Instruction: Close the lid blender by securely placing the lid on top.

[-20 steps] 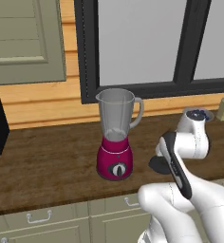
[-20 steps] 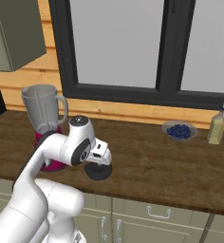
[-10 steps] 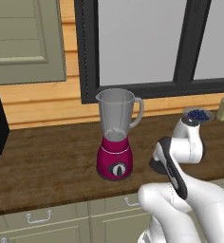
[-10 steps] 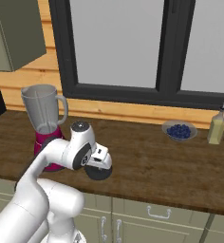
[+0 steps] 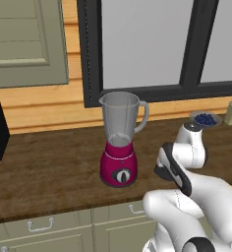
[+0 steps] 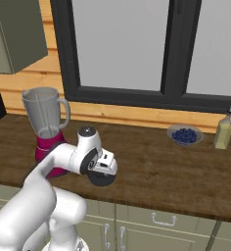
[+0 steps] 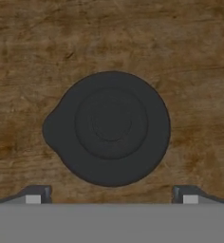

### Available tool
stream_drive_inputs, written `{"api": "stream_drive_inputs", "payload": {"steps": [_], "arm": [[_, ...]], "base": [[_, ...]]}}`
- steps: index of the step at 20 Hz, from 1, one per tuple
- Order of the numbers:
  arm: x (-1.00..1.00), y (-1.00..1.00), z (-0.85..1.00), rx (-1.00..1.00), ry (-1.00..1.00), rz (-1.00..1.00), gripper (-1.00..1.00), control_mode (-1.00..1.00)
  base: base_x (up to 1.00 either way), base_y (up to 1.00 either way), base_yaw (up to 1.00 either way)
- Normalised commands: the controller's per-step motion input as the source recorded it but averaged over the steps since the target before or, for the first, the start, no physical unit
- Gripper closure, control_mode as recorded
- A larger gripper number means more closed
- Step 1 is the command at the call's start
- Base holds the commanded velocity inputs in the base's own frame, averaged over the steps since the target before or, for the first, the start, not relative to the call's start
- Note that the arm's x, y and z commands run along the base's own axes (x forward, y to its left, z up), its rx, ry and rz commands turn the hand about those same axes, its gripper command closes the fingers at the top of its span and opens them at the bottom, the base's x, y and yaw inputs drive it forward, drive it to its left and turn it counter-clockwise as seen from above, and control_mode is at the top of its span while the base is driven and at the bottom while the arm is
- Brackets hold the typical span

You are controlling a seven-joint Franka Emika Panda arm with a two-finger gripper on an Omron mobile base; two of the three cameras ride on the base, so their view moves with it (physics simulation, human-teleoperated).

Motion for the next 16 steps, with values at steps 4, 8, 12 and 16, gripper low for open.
{"api": "stream_drive_inputs", "payload": {"steps": [4,8,12,16], "arm": [[0.21,-0.09,-0.21,0.01,0.02,0.00,-1.00,-1.00],[0.17,0.00,-0.25,0.00,0.00,0.00,-1.00,-1.00],[0.17,0.00,-0.25,0.00,0.00,0.00,-1.00,-1.00],[0.17,0.00,-0.26,0.00,0.00,0.00,-1.00,-1.00]], "base": [[0.00,0.00,0.00],[0.00,0.00,0.00],[0.00,0.00,0.00],[0.00,0.00,0.00]]}}
